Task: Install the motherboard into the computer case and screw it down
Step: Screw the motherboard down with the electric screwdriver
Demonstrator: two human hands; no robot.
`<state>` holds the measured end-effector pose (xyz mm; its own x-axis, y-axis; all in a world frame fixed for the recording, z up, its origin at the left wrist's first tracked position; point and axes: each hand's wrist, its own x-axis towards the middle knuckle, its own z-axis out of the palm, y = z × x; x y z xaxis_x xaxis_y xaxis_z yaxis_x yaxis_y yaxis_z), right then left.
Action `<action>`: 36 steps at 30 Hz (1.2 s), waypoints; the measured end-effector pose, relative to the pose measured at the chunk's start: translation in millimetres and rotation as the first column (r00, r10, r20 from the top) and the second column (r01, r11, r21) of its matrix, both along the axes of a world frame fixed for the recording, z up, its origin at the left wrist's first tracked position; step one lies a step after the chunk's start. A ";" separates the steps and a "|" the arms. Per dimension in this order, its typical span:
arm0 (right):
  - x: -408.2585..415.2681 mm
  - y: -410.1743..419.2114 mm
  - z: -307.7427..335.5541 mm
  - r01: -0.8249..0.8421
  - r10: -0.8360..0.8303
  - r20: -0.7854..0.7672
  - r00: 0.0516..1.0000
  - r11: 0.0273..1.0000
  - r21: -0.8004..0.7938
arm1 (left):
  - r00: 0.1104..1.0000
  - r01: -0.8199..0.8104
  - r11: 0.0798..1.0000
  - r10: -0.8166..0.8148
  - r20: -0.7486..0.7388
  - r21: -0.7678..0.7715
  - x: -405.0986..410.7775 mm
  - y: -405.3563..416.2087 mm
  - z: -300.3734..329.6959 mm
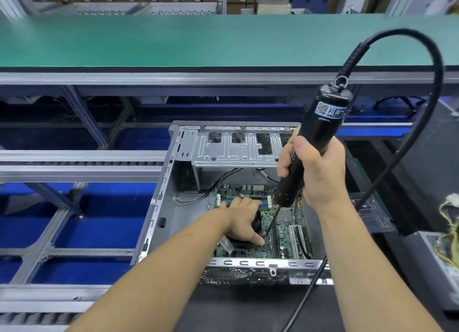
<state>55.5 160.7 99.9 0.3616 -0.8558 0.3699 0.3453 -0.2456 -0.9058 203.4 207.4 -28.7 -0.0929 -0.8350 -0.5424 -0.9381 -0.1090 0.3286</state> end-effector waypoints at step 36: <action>4.2 19.9 -5.2 0.069 -0.075 -0.087 0.993 0.996 -0.062 | 0.993 0.063 0.995 -0.070 0.093 0.077 -2.3 -7.3 -4.5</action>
